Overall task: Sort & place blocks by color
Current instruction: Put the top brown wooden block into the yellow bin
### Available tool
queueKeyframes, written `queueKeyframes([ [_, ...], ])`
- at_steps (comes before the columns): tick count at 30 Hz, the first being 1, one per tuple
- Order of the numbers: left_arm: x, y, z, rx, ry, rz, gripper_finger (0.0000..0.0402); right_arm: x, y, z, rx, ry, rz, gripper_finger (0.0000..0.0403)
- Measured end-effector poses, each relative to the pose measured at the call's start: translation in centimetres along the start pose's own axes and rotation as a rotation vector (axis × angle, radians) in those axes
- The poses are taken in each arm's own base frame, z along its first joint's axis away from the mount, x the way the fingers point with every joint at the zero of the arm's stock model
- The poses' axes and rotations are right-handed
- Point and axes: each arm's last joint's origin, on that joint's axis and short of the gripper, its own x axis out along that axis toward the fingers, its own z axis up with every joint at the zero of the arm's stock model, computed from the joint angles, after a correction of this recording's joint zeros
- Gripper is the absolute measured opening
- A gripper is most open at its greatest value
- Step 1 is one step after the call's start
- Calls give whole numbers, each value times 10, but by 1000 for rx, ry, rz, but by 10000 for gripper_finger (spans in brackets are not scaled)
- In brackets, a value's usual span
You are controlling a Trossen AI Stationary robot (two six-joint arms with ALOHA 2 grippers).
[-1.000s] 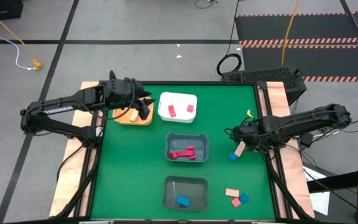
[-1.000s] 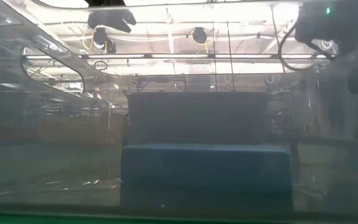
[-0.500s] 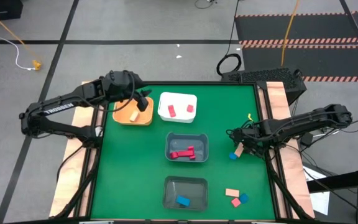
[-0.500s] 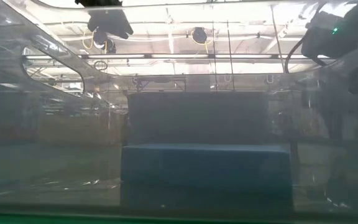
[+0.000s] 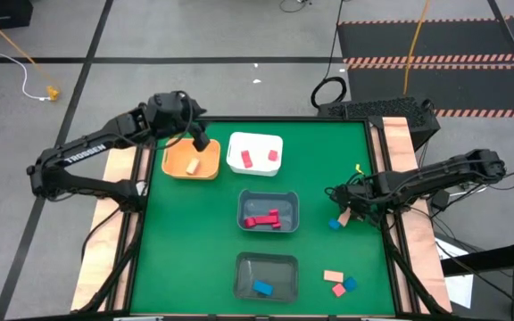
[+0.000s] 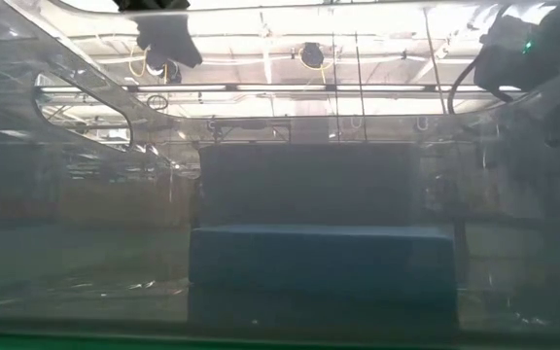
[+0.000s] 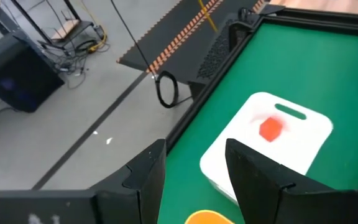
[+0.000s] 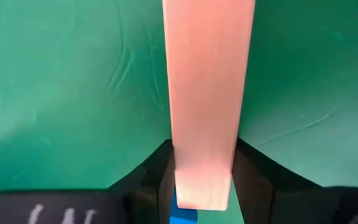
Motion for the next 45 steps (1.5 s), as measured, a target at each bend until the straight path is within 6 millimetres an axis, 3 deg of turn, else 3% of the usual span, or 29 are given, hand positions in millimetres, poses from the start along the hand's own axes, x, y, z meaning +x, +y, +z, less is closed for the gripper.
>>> queueKeyframes([
  [7,1,7,-1,-4,7,26,170,-10,11,-10,-167,30,83,112],
  [13,2,9,-1,-26,6,5,170,-27,38,-24,-283,-29,395,112],
  [18,1,2,0,-120,-15,-225,170,-42,60,-36,-426,-162,751,112],
  [22,-2,-6,4,-198,-44,-446,170,-57,74,-41,-568,-277,951,112],
  [26,-6,-18,11,-285,-76,-542,170,-70,85,-41,-673,-394,1083,112],
  [30,-4,-39,21,-316,-128,-615,170,-81,93,-37,-737,-494,1174,112],
  [37,10,-75,35,-330,-245,-550,170,-95,102,-33,-832,-642,1250,112],
  [45,37,-96,41,-349,-307,-496,170,-131,126,-52,-1041,-841,1235,112],
])
